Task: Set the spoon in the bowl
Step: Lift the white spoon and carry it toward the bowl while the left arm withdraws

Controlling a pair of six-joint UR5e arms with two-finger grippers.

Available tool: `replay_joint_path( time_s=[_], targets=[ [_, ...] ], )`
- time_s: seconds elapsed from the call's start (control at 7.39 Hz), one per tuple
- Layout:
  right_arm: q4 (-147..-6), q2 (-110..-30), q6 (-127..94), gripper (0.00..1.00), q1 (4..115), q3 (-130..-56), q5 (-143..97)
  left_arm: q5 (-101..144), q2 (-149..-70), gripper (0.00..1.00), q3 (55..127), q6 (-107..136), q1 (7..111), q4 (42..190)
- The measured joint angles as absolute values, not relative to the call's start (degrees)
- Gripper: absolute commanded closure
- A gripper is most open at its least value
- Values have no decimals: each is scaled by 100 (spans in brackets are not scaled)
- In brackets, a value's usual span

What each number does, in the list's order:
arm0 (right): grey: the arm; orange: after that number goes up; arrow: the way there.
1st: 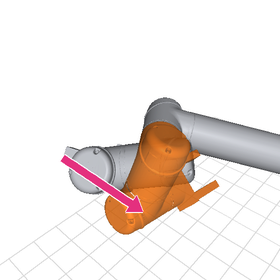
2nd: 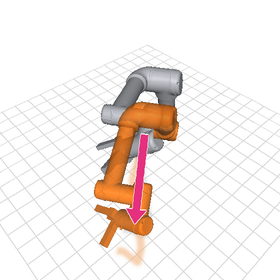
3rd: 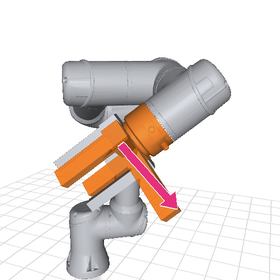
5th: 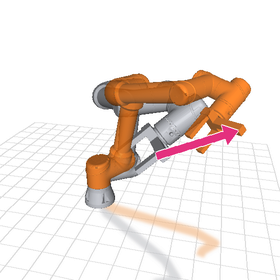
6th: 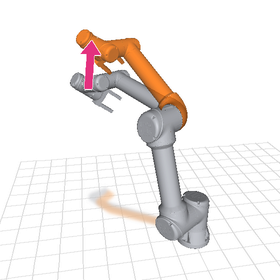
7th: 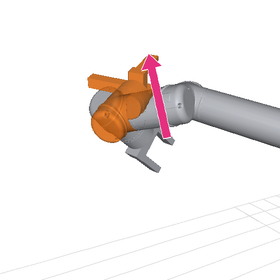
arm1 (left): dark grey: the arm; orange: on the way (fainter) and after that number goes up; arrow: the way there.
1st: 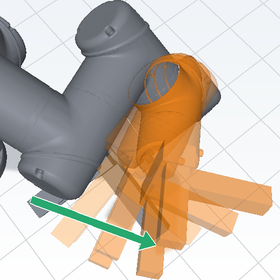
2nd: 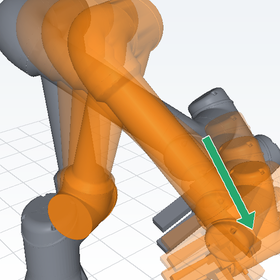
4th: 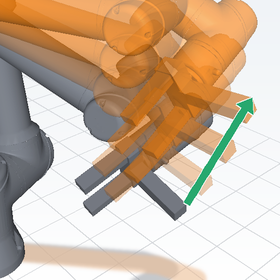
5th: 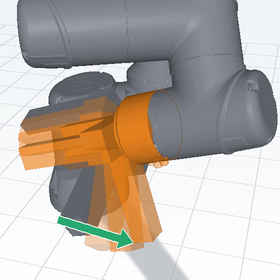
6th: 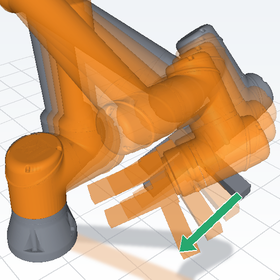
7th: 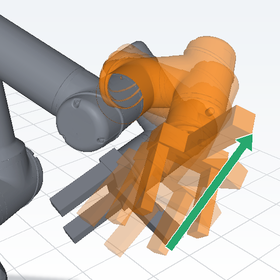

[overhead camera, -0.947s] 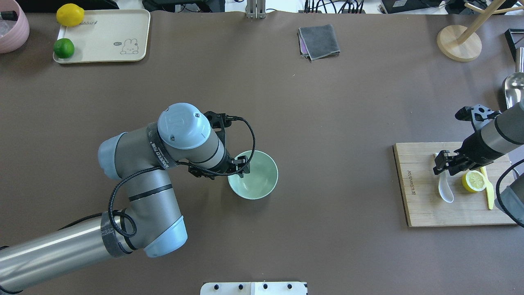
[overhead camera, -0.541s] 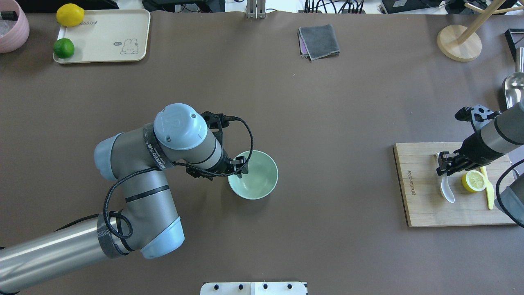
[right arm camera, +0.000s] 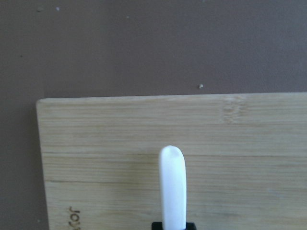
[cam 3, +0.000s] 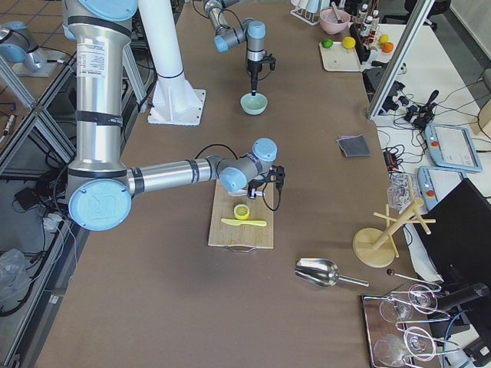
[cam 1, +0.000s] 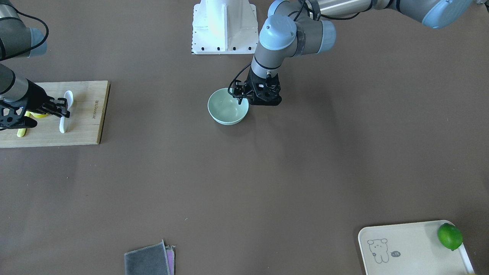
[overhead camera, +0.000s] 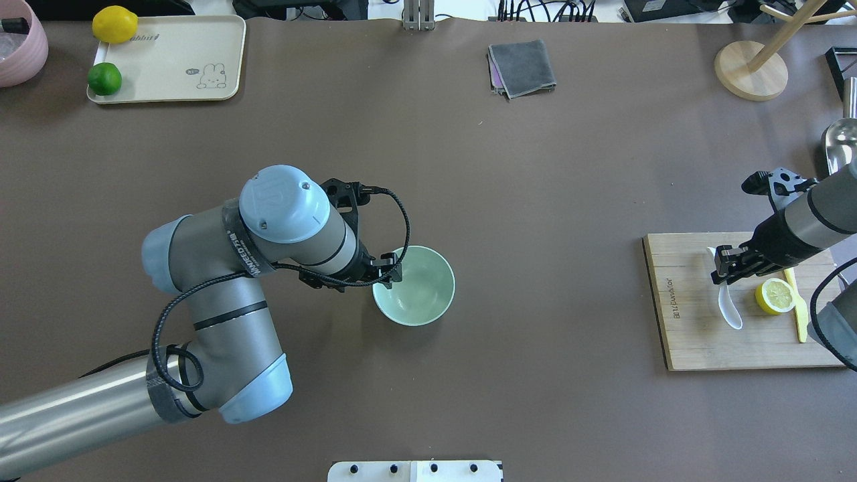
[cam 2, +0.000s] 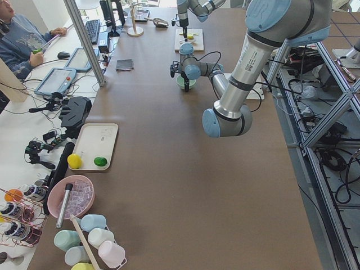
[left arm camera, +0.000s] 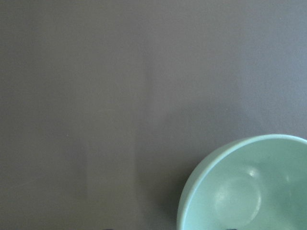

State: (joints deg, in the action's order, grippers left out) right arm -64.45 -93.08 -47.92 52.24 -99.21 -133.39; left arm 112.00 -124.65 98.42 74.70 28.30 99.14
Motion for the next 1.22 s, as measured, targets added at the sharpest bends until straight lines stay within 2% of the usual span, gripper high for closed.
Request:
replay_joint_path(
  time_s=[0.14,0.54,0.81,1.22],
  targets=[
    [-6471,-9229,-4873,100,5223,-10029,-13329,11323,-12151,3,10207,7308,2961,9894],
    [-6510,-8447,-6404,100,4835,-10297,-12894,11609,-10777,3,11149,5789,3635,9849],
    [-6873,-7647,-7789,100,4194,-10470,-12234,11644,-9976,3,11400,4821,4185,9848],
    [-8655,-6004,-8994,100,3371,-10648,-11309,11903,-9100,2,11487,3439,5099,9893]
  ],
)
